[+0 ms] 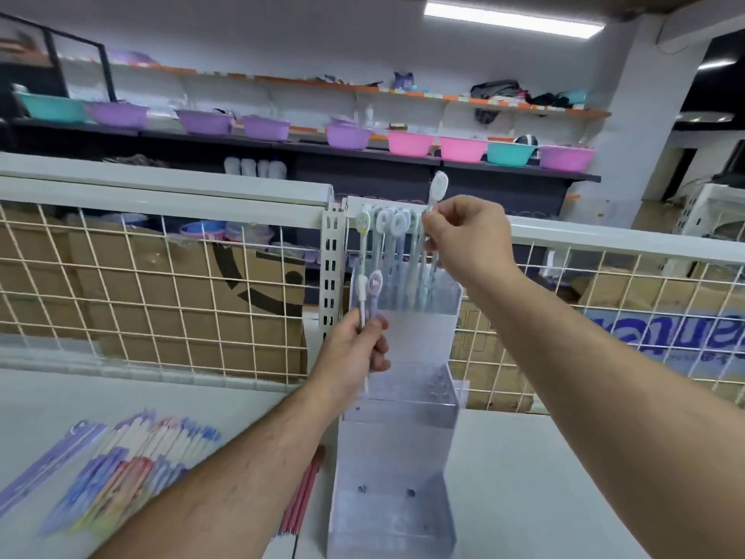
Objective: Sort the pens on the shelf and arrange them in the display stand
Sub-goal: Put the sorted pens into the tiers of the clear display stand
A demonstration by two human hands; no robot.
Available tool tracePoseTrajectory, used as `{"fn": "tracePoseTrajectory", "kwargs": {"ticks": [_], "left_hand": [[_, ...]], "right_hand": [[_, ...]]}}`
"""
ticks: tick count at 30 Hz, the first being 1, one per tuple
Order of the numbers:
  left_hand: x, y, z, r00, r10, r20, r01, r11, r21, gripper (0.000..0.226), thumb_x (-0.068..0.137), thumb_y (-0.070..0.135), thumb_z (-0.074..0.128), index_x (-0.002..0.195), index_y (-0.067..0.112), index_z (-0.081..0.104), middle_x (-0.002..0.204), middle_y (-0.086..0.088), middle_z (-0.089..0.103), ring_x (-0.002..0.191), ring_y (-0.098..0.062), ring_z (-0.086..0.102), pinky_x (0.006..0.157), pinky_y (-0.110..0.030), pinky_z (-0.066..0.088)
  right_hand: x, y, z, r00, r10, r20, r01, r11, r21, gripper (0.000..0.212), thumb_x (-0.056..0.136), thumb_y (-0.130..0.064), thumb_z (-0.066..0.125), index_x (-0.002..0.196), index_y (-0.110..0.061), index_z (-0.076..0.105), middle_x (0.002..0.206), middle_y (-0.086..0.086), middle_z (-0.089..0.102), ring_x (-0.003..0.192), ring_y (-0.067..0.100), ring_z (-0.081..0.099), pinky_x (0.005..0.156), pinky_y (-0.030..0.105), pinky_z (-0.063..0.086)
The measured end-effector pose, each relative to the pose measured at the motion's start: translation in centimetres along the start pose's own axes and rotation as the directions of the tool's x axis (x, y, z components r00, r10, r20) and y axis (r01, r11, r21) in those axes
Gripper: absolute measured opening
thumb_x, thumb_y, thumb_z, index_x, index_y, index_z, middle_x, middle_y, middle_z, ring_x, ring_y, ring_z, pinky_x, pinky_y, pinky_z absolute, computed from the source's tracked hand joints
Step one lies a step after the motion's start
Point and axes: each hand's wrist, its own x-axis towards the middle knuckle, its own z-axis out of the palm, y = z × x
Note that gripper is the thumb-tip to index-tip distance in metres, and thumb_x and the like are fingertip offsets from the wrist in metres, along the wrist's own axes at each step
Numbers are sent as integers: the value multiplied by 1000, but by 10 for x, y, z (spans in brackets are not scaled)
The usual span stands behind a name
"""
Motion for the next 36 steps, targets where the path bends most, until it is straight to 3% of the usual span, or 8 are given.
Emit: {"fn": "tracePoseTrajectory", "kwargs": {"ticks": [5, 13, 19, 36], "left_hand": [[-1, -3, 3, 999, 28, -28, -27, 999, 30, 17, 105, 15, 44, 94, 11, 57, 69, -6, 50, 55, -16, 41, 66, -36, 50], [3, -9, 2, 996, 24, -84, -14, 993, 118, 19, 104, 23, 46, 92, 16, 58, 67, -2, 49, 56, -13, 42, 57, -30, 45], [2, -9, 3, 996, 45, -77, -35, 991, 126, 19, 105, 22, 45, 91, 15, 57, 67, -3, 49, 54, -12, 43, 56, -30, 47], [6, -9, -2, 999, 10, 35, -13, 997, 78, 22, 105, 20, 43, 95, 15, 61, 69, -6, 48, 58, -15, 42, 58, -31, 46]], "right_hand": [[5, 5, 10, 997, -74, -2, 74, 997, -12, 19, 92, -29, 64, 75, -22, 68, 70, -4, 71, 71, 18, 68, 76, 44, 59], [7, 10, 13, 989, -144, -35, 144, 989, -25, 16, 94, -28, 61, 79, -25, 67, 71, -8, 68, 74, 18, 67, 75, 38, 58], [2, 20, 23, 994, -62, 91, 78, 980, -181, 25, 94, -24, 59, 71, -19, 66, 69, -2, 69, 69, 19, 66, 66, 35, 58], [-1, 6, 31, 998, 65, 25, -56, 963, -263, 31, 97, -24, 62, 68, -14, 67, 70, 2, 70, 69, 23, 69, 65, 36, 60]]}}
